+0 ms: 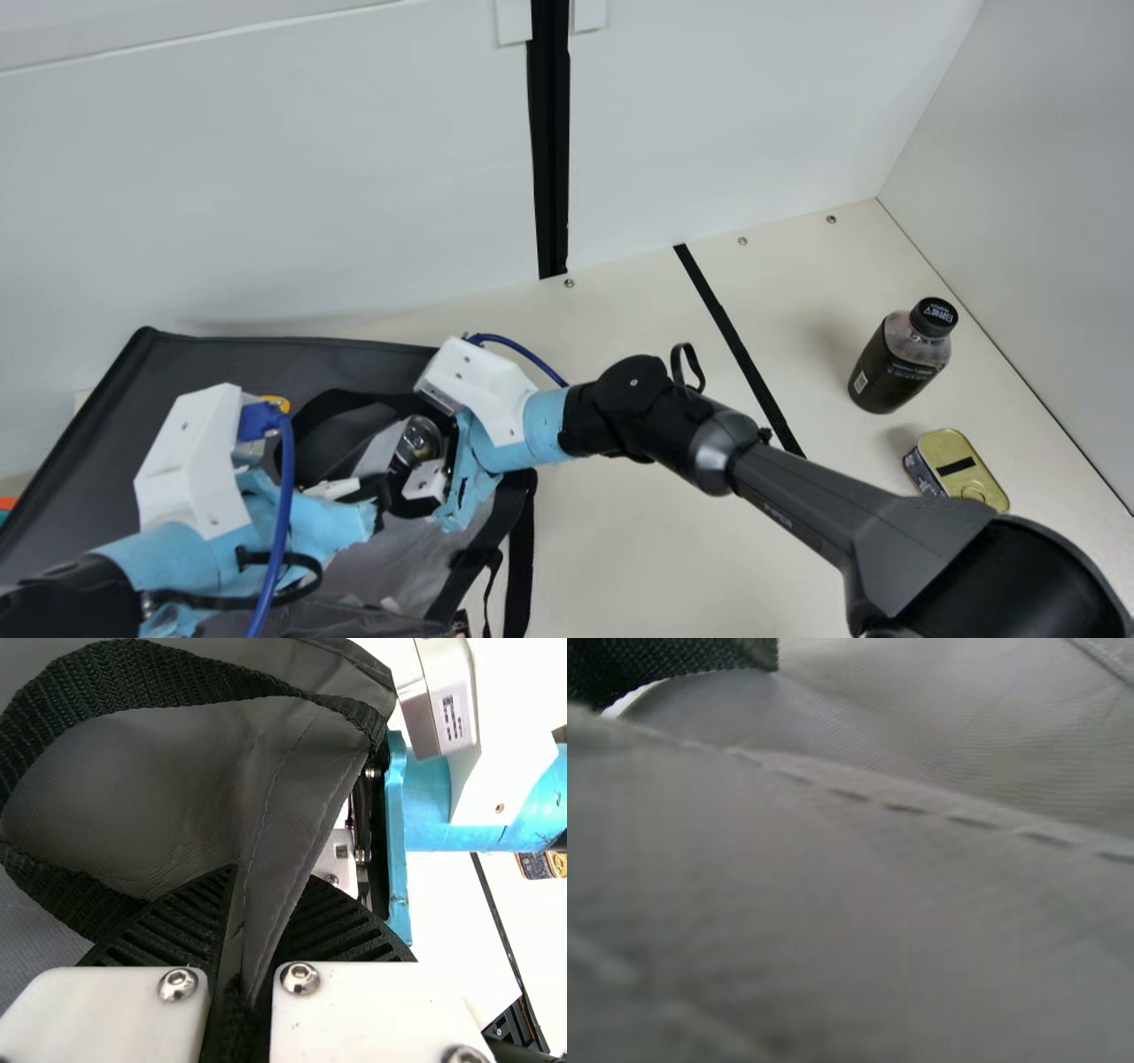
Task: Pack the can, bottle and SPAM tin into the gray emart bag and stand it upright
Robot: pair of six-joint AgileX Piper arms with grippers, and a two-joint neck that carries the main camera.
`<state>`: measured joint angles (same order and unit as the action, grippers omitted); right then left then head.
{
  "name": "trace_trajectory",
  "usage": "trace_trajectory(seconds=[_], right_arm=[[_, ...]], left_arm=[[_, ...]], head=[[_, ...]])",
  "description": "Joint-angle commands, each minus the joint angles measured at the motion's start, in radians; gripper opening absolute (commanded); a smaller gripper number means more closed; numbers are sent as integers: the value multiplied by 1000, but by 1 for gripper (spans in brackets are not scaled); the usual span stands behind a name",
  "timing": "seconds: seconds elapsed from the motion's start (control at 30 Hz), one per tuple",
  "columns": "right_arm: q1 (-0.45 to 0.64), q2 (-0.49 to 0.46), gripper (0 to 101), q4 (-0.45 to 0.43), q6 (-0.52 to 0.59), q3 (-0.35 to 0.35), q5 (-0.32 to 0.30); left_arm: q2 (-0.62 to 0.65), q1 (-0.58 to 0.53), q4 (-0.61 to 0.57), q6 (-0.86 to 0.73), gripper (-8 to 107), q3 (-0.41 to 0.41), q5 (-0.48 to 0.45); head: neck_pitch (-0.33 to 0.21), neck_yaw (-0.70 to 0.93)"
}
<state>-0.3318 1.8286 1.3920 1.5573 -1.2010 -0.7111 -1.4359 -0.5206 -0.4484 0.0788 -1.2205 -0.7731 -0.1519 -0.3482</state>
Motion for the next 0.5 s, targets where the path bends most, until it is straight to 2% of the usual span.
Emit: trace_trajectory(seconds=[0.0, 0.47], right_arm=[[4, 6, 37, -6, -4, -11, -6], [34, 44, 83, -32, -32, -61, -64]], left_arm=[[0, 0, 0, 0, -8, 0, 0], [0, 0, 0, 0, -8, 0, 0]], head=[[-23, -1], [-23, -1]])
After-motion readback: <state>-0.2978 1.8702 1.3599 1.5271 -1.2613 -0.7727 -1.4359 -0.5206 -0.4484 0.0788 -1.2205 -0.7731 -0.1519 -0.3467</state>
